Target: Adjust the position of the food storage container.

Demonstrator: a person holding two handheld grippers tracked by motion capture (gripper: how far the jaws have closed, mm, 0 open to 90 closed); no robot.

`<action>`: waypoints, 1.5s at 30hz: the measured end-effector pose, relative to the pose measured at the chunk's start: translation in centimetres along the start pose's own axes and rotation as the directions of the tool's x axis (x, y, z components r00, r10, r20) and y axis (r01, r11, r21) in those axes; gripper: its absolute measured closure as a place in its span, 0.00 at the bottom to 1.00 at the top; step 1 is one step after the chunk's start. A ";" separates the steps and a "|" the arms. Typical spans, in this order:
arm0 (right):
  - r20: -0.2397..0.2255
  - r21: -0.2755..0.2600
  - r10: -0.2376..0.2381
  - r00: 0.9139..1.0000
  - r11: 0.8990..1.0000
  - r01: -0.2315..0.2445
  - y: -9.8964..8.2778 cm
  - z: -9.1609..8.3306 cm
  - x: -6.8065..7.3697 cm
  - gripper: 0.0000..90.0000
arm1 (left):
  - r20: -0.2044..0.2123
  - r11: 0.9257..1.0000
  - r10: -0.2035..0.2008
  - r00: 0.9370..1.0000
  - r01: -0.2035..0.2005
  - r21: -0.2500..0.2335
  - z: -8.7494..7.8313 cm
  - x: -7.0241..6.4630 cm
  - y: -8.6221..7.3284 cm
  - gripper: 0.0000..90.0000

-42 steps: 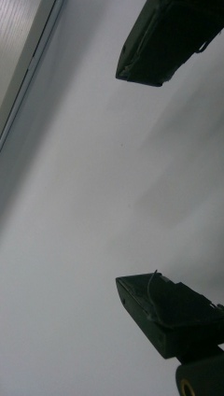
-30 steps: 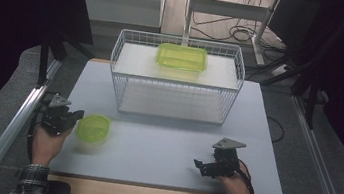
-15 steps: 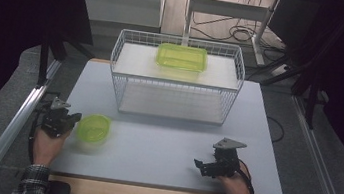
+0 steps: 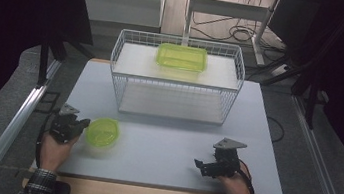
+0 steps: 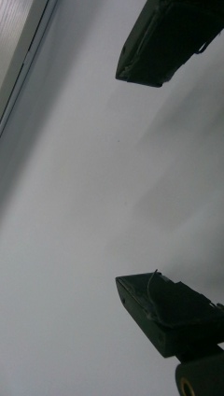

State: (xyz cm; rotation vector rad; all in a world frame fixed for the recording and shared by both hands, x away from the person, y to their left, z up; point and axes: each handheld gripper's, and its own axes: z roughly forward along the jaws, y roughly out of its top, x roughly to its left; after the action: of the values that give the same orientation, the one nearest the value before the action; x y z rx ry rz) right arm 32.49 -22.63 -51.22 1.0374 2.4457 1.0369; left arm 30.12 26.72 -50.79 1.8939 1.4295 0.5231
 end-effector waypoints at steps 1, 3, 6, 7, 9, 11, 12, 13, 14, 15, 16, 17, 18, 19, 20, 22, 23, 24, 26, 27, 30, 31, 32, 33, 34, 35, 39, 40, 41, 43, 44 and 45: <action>0.000 0.000 0.000 1.000 1.000 0.000 0.0 0.0 0.0 0.03 | 0.004 1.000 0.002 1.000 -0.002 0.001 0.0 -0.1 0.0 1.00; 0.001 0.000 0.000 1.000 1.000 0.000 0.0 0.0 0.0 0.03 | 0.020 1.000 0.011 1.000 -0.011 0.003 0.1 -0.9 0.1 1.00; 0.001 0.001 -0.001 1.000 1.000 0.001 0.0 0.0 0.0 0.03 | 0.041 1.000 0.028 0.999 -0.028 0.005 0.4 -1.9 0.3 1.00; 0.001 0.001 -0.001 1.000 1.000 0.001 0.0 0.0 0.0 0.03 | 0.049 0.999 0.032 0.998 -0.032 0.004 0.4 -2.2 0.4 1.00; 0.000 0.000 0.000 1.000 1.000 0.000 0.0 0.0 0.0 0.03 | 0.063 0.999 0.043 0.997 -0.043 0.004 0.6 -2.9 0.5 1.00; 0.000 0.000 0.000 1.000 1.000 0.000 0.0 0.0 0.0 0.03 | 0.078 0.998 0.059 0.995 -0.060 0.006 0.8 -3.7 0.6 1.00; 0.000 0.000 0.000 1.000 1.000 0.000 0.0 0.0 0.0 0.03 | 0.081 0.998 0.064 0.995 -0.065 0.006 0.8 -3.9 0.7 1.00; 0.001 0.000 0.000 1.000 1.000 0.000 0.0 0.0 0.0 0.03 | 0.084 0.997 0.070 0.994 -0.071 0.006 0.9 -4.1 0.7 1.00; 0.002 0.000 0.000 1.000 1.000 0.000 0.0 0.0 0.0 0.03 | 0.084 0.997 0.076 0.993 -0.077 0.006 0.9 -4.2 0.8 1.00; 0.002 -0.001 0.000 1.000 1.000 0.000 0.0 0.0 -0.1 0.03 | 0.087 0.997 0.078 0.993 -0.079 0.006 0.9 -4.2 0.8 1.00; 0.002 -0.003 0.001 1.000 1.000 -0.001 0.0 0.0 -0.1 0.03 | 0.089 0.997 0.073 0.993 -0.074 0.005 0.8 -4.1 0.8 1.00; 0.002 -0.003 0.000 1.000 1.000 0.000 0.0 -0.1 -0.1 0.03 | 0.088 0.998 0.063 0.994 -0.063 0.002 0.7 -3.9 0.7 1.00; 0.002 -0.003 0.001 1.000 1.000 -0.001 0.0 -0.1 -0.1 0.03 | 0.087 0.999 0.053 0.995 -0.053 0.003 0.6 -3.5 0.6 1.00; 0.002 -0.003 0.001 1.000 1.000 -0.001 0.0 -0.1 -0.1 0.03 | 0.086 0.999 0.039 0.996 -0.039 0.007 0.4 -3.1 0.4 1.00; 0.001 -0.003 0.002 1.000 1.000 -0.002 0.0 -0.1 -0.1 0.03 | 0.087 0.999 0.032 0.996 -0.034 0.012 0.3 -2.9 0.2 1.00; 0.002 -0.003 0.002 1.000 1.000 -0.002 0.0 -0.1 -0.1 0.03 | 0.103 0.999 0.029 0.994 -0.033 0.036 0.2 -2.5 -0.5 1.00; 0.002 -0.003 0.002 1.000 1.000 -0.002 0.0 -0.1 -0.1 0.03 | 0.114 0.998 0.040 0.993 -0.046 0.052 0.1 -2.4 -0.8 1.00; 0.002 -0.003 0.002 1.000 1.000 -0.002 0.0 -0.1 -0.1 0.03 | 0.128 0.996 0.049 0.991 -0.059 0.071 0.1 -2.5 -1.1 1.00; 0.002 -0.002 0.002 1.000 1.000 -0.002 0.0 -0.1 -0.1 0.03 | 0.145 0.993 0.065 0.987 -0.079 0.092 0.1 -2.8 -1.6 1.00; 0.003 -0.002 0.001 1.000 1.000 -0.001 0.0 -0.1 -0.1 0.03 | 0.153 0.991 0.072 0.986 -0.088 0.099 0.1 -3.0 -1.7 1.00; 0.004 -0.003 0.000 1.000 1.000 0.000 0.0 -0.1 0.0 0.03 | 0.179 0.987 0.091 0.980 -0.113 0.114 0.3 -3.7 -1.9 1.00; 0.004 -0.002 0.000 1.000 1.000 0.000 0.0 -0.1 0.0 0.03 | 0.190 0.986 0.092 0.978 -0.116 0.120 0.4 -4.0 -1.9 1.00; 0.004 -0.002 0.000 1.000 1.000 0.000 0.0 -0.1 0.0 0.03 | 0.198 0.984 0.098 0.975 -0.124 0.125 0.5 -4.3 -2.0 1.00; 0.003 -0.002 0.000 1.000 1.000 0.000 0.0 -0.1 0.0 0.03 | 0.200 0.983 0.103 0.974 -0.130 0.131 0.7 -4.5 -2.0 1.00; 0.003 -0.002 0.000 1.000 1.000 0.000 0.0 -0.1 0.0 0.03 | 0.206 0.982 0.106 0.973 -0.136 0.134 0.8 -4.7 -2.0 1.00; 0.003 -0.002 -0.001 1.000 1.000 0.001 0.0 -0.1 0.0 0.03 | 0.214 0.982 0.106 0.971 -0.137 0.134 0.9 -4.9 -1.9 1.00; 0.001 0.001 0.000 1.000 1.000 0.000 0.0 0.0 0.0 0.03 | 0.236 0.981 0.118 0.965 -0.150 0.123 1.4 -5.7 -1.5 1.00; 0.000 0.002 -0.001 1.000 1.000 0.001 0.0 0.0 0.0 0.03 | 0.239 0.981 0.120 0.963 -0.153 0.123 1.5 -5.8 -1.5 1.00; 0.000 0.002 -0.001 1.000 1.000 0.001 0.0 0.0 0.0 0.03 | 0.246 0.980 0.123 0.961 -0.157 0.122 1.6 -6.0 -1.4 1.00; 0.001 0.001 -0.001 1.000 1.000 0.001 0.0 0.0 0.1 0.03 | 0.260 0.979 0.131 0.957 -0.166 0.121 1.9 -6.5 -1.2 1.00; 0.001 0.001 -0.002 1.000 1.000 0.002 0.0 0.0 0.1 0.03 | 0.264 0.978 0.133 0.955 -0.169 0.121 2.0 -6.7 -1.1 1.00; 0.000 0.001 -0.002 1.000 1.000 0.002 0.0 0.0 0.1 0.03 | 0.273 0.978 0.135 0.953 -0.172 0.120 2.1 -7.0 -1.0 1.00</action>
State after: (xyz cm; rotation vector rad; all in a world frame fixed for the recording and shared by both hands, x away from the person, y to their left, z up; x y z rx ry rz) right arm 32.43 -22.60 -51.23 1.0355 2.4469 1.0350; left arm 28.73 19.62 -52.35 2.1115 1.1787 0.2326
